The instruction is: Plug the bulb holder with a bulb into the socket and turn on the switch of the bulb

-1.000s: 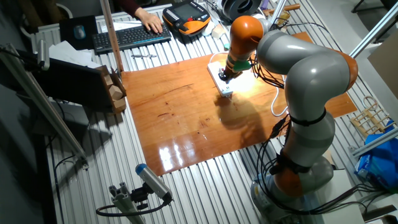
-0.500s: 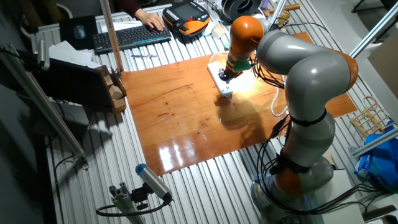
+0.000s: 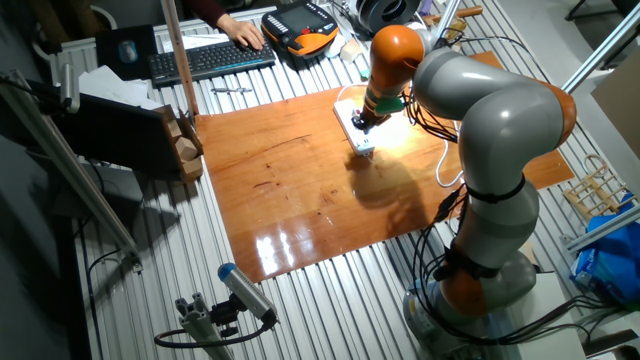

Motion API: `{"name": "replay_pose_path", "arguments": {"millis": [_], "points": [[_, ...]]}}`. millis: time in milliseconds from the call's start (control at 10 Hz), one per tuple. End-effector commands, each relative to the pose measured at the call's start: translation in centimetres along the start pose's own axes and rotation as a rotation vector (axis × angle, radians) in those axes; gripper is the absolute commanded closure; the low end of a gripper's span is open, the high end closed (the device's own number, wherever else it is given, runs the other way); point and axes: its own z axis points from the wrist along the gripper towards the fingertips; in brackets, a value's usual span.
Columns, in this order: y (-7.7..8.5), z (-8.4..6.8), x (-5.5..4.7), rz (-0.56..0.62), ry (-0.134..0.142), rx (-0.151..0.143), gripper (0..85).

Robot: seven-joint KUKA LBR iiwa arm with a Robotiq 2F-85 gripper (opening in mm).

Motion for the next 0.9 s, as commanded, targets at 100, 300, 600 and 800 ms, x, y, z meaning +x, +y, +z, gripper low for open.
{"name": "replay_pose_path", "arguments": {"millis": [100,300,600,800], "points": [[-0.02,0.02,-0.01,-0.001,0.0,-0.003,85.0],[-0.09,0.07,-0.02,-0.003,0.0,-0.005,85.0],[-0.12,0.12,-0.01,0.001,0.001,-0.026,85.0],[-0.16,0.12,-0.01,-0.002,0.006,-0.033,85.0]]}}
